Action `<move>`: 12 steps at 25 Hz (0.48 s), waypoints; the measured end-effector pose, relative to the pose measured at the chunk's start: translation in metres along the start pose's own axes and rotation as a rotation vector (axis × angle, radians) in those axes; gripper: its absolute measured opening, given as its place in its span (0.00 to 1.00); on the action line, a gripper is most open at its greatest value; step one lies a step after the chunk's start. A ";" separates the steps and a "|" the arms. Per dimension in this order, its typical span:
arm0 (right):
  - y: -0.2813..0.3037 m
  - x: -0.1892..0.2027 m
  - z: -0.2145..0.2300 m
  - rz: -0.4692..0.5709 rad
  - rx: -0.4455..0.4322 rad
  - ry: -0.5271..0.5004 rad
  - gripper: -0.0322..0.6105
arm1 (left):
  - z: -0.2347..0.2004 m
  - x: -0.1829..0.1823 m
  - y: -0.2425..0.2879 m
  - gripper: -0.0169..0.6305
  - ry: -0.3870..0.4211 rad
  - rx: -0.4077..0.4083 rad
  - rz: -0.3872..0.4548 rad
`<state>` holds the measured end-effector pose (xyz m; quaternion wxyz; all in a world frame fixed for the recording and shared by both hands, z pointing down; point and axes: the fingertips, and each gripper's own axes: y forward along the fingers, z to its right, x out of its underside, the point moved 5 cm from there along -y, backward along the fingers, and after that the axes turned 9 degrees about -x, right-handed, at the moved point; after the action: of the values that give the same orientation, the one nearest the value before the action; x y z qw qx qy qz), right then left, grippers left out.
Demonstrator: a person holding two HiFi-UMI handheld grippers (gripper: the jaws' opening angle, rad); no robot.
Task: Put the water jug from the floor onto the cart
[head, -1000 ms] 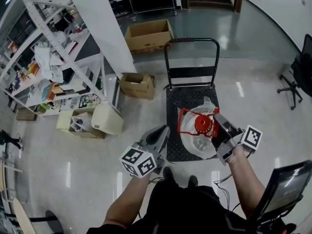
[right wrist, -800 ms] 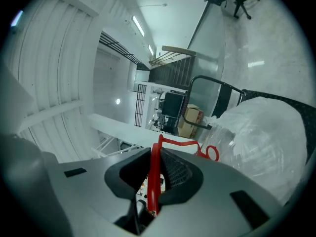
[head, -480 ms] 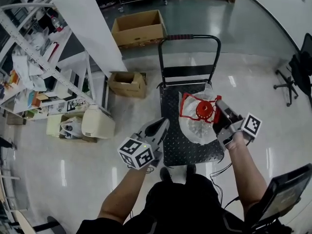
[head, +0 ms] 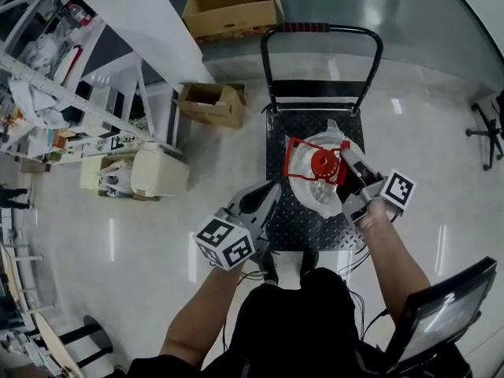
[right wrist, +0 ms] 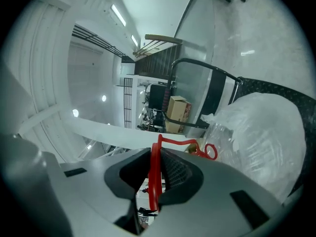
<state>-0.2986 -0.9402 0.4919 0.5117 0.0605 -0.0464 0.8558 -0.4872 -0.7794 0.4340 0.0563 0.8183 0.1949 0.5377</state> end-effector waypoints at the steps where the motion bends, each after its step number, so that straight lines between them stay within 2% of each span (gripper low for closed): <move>1: 0.005 -0.004 0.012 -0.009 0.011 0.012 0.14 | -0.001 0.003 0.004 0.02 0.003 -0.011 -0.006; 5: 0.019 -0.011 0.059 -0.025 0.042 0.053 0.14 | -0.013 0.024 0.009 0.02 -0.013 -0.086 -0.039; 12: 0.041 -0.020 0.111 -0.019 0.037 0.082 0.14 | -0.027 0.049 0.016 0.02 -0.013 -0.119 -0.102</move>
<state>-0.3193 -0.9929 0.5978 0.5202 0.0352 -0.0090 0.8533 -0.4906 -0.7784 0.4919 0.1335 0.8061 0.2036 0.5393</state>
